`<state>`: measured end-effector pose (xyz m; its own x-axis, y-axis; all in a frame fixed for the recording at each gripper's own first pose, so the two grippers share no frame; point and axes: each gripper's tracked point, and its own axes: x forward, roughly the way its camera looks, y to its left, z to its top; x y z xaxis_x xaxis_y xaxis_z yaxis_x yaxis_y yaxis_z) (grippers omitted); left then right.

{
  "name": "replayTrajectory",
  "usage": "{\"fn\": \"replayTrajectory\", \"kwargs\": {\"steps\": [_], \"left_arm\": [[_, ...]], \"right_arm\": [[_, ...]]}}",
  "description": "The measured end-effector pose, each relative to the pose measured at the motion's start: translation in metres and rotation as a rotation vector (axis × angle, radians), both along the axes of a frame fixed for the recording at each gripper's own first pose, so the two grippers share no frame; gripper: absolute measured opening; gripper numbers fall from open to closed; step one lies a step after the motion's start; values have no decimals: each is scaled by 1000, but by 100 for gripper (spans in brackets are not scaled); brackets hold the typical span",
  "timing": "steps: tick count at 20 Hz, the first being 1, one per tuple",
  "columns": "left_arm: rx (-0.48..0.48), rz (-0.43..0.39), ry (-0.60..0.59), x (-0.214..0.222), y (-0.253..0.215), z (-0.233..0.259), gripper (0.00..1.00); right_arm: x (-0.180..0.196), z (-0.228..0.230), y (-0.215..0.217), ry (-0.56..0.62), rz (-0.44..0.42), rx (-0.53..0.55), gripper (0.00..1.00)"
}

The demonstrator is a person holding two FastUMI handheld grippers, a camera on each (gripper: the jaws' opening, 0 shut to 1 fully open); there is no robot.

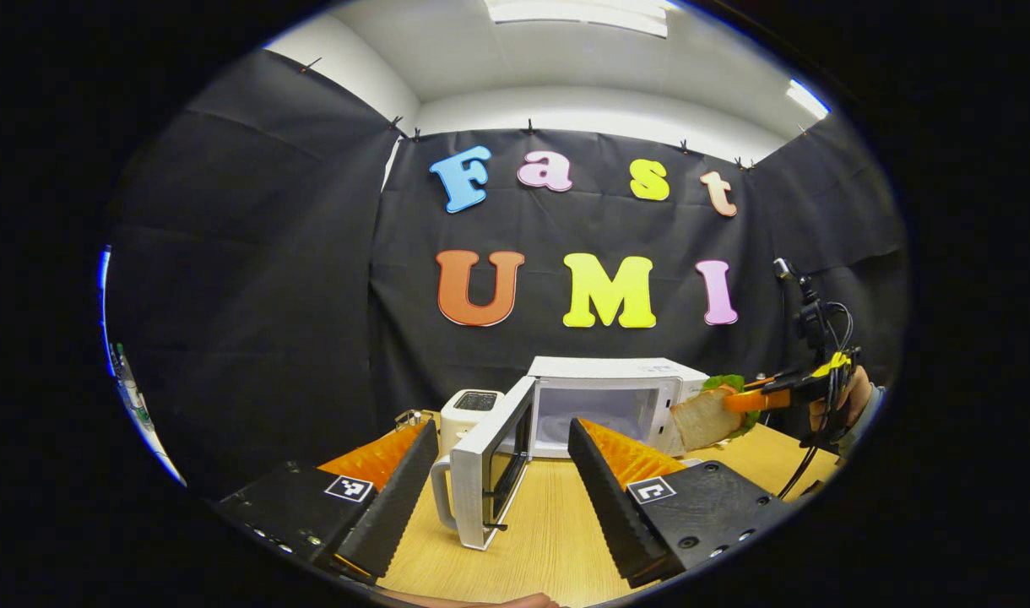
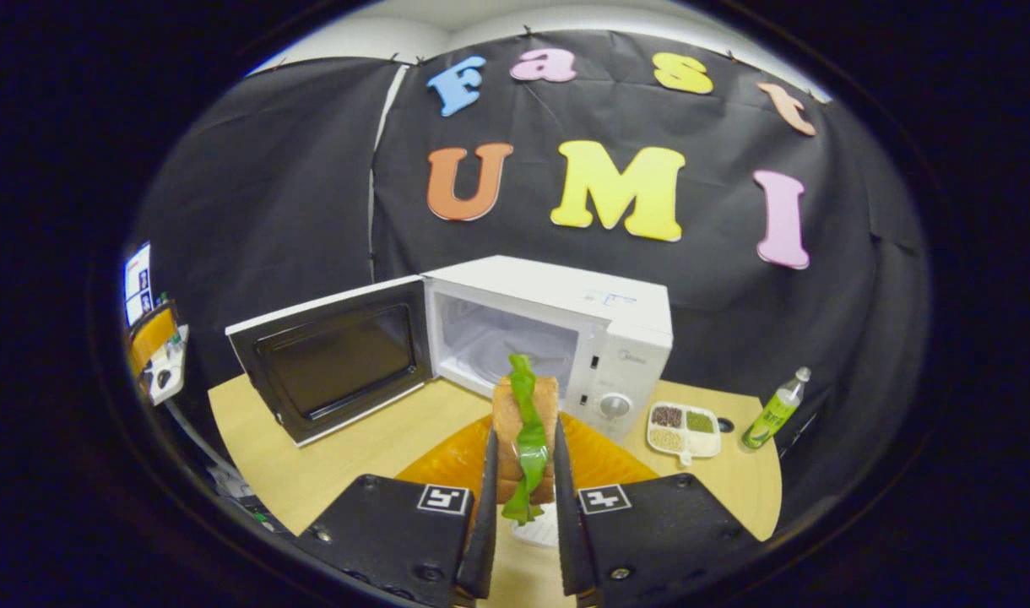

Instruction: Open the microwave oven with the left hand, put the food in, and close the microwave oven.

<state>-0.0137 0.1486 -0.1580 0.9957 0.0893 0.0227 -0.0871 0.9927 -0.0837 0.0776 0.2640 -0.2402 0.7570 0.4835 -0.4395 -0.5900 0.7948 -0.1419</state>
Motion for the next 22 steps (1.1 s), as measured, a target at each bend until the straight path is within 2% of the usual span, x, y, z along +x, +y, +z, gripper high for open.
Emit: {"fn": "replayTrajectory", "kwargs": {"steps": [1,4,5,6,10,14,17,18,19,20,22], "left_arm": [[2,1,1,-2,1,0,93],[5,-14,-10,-8,-1,5,93],[8,-20,-13,-8,-2,6,93],[11,-19,-15,-7,-2,7,93],[-25,8,-14,-2,6,5,93],[-9,16,6,10,16,-5,93],[5,23,19,14,20,-8,93],[9,28,18,14,24,-7,93],[12,33,17,14,26,-7,93],[11,40,15,14,30,-8,93],[3,55,22,16,38,-12,93]], "right_arm": [[-2,-3,14,-16,11,-1,34],[4,-11,53,-74,20,27,34],[9,-12,62,-103,11,37,27],[14,-14,70,-130,-1,50,34],[46,-30,93,-155,-78,92,34],[80,-61,119,-92,-147,165,34],[109,-82,140,-21,-209,263,34],[121,-88,142,-9,-247,292,34],[134,-93,145,2,-288,321,27],[145,-100,151,29,-329,361,33],[166,-114,158,110,-399,468,33]]}}
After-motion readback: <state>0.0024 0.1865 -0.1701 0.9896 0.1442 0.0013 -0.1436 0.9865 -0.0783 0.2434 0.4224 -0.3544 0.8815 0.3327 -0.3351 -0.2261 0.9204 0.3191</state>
